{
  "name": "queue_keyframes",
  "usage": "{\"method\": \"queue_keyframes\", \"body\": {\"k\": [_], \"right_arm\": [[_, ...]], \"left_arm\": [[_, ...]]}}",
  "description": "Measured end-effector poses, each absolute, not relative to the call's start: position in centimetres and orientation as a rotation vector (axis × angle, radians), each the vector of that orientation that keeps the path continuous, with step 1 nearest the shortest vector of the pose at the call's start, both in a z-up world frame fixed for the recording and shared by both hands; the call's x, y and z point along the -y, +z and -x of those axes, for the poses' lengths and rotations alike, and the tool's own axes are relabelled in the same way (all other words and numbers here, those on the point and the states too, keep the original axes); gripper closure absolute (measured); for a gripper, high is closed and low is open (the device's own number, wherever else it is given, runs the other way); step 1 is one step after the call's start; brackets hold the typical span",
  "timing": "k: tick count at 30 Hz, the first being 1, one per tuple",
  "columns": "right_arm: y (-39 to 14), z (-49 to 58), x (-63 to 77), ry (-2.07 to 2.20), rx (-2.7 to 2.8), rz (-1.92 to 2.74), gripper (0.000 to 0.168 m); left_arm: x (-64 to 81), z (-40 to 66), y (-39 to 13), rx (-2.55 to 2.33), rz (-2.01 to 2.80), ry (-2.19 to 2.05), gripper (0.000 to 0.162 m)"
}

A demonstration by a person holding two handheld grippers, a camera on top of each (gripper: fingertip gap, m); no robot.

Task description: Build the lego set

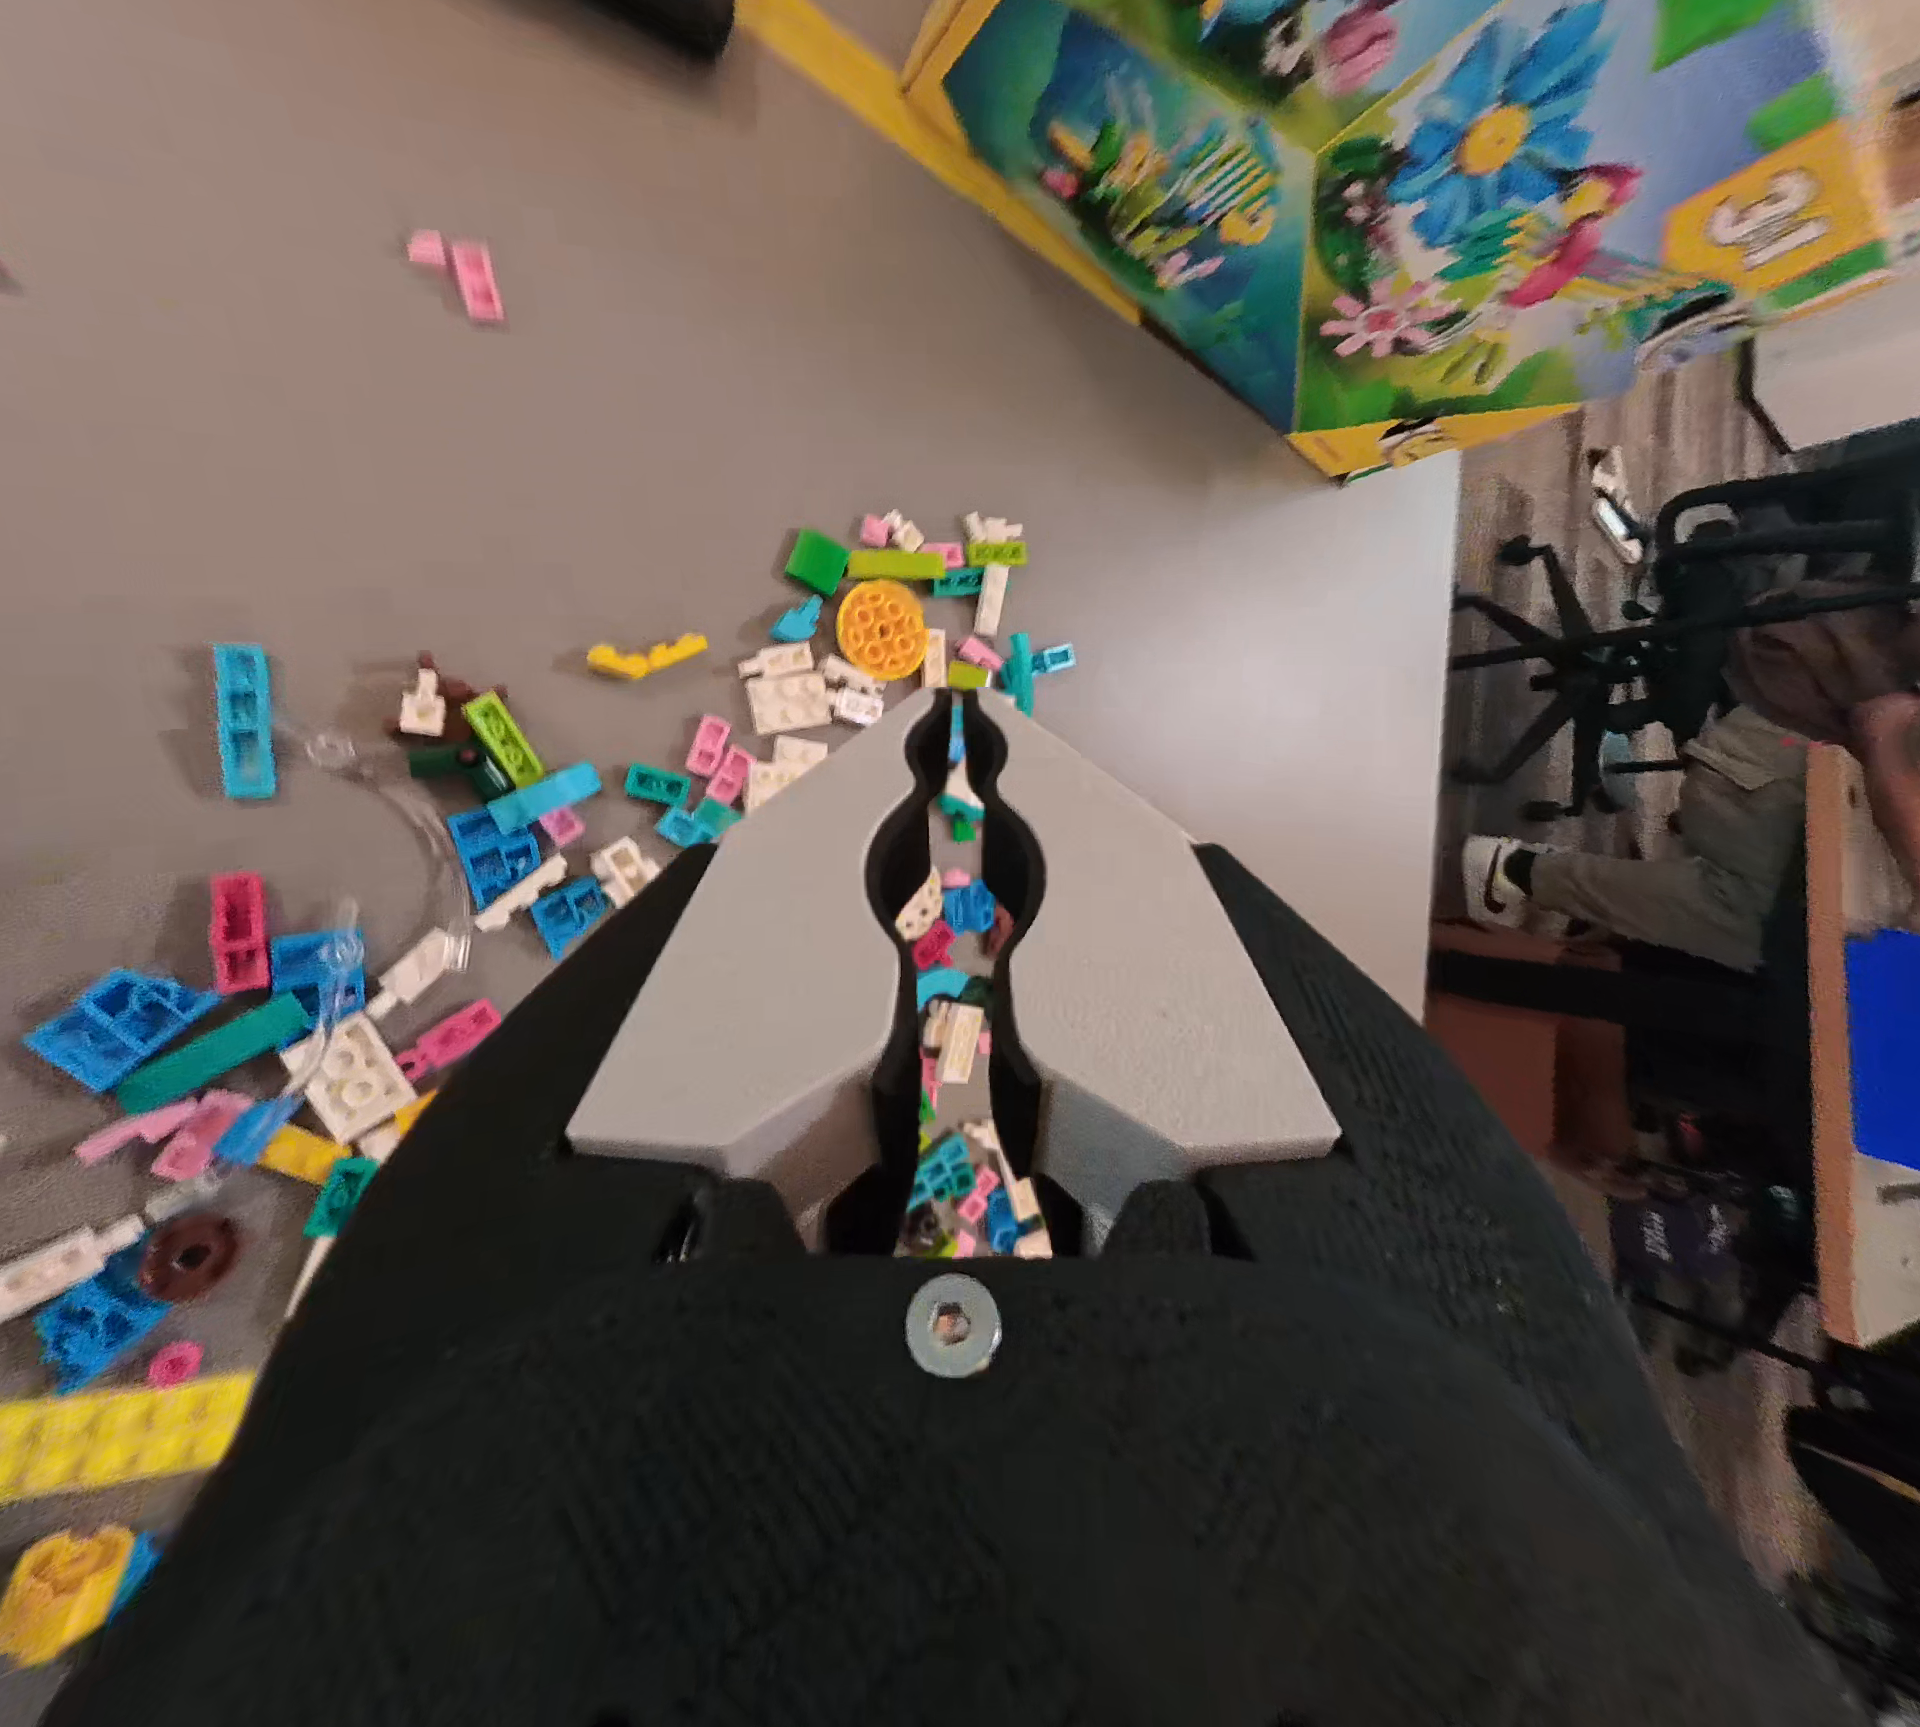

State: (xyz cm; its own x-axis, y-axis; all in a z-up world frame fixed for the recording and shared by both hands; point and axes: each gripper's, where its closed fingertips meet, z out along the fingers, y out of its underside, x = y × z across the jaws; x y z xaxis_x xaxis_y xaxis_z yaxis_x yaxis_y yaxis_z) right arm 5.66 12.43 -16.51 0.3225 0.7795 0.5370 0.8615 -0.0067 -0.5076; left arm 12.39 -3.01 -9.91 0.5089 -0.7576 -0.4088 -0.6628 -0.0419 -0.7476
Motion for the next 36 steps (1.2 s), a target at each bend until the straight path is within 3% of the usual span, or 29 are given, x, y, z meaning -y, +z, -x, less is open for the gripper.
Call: {"method": "queue_keyframes", "body": {"k": [6, 11, 15, 19, 26, 36], "right_arm": [[-11.8, -3.2, -10.4, 0.053, 1.353, 1.651, 0.163], [-8.0, 1.6, -4.8, 0.35, 1.403, 1.416, 0.16], [-6.9, 5.2, 1.6, 0.529, 1.547, 1.175, 0.145], [-10.6, 8.3, 7.0, 0.664, 1.728, 1.095, 0.132], [-18.5, 12.2, 25.4, 1.342, 1.975, 1.107, 0.122], [-24.5, 13.8, 30.3, 1.146, 2.06, 1.204, 0.117]], "left_arm": [[8.4, -8.6, -8.7, -1.051, 1.655, -0.051, 0.126], [16.9, -0.7, -11.7, -0.819, 1.748, -0.058, 0.086], [23.9, 8.2, -14.9, -0.484, 1.822, -0.004, 0.059], [30.0, 15.1, -16.2, -0.183, 1.786, -0.017, 0.062], [34.0, 20.9, -13.8, 0.008, 1.528, 0.142, 0.072], [34.2, 21.7, -13.5, 0.009, 1.523, 0.289, 0.072]]}}
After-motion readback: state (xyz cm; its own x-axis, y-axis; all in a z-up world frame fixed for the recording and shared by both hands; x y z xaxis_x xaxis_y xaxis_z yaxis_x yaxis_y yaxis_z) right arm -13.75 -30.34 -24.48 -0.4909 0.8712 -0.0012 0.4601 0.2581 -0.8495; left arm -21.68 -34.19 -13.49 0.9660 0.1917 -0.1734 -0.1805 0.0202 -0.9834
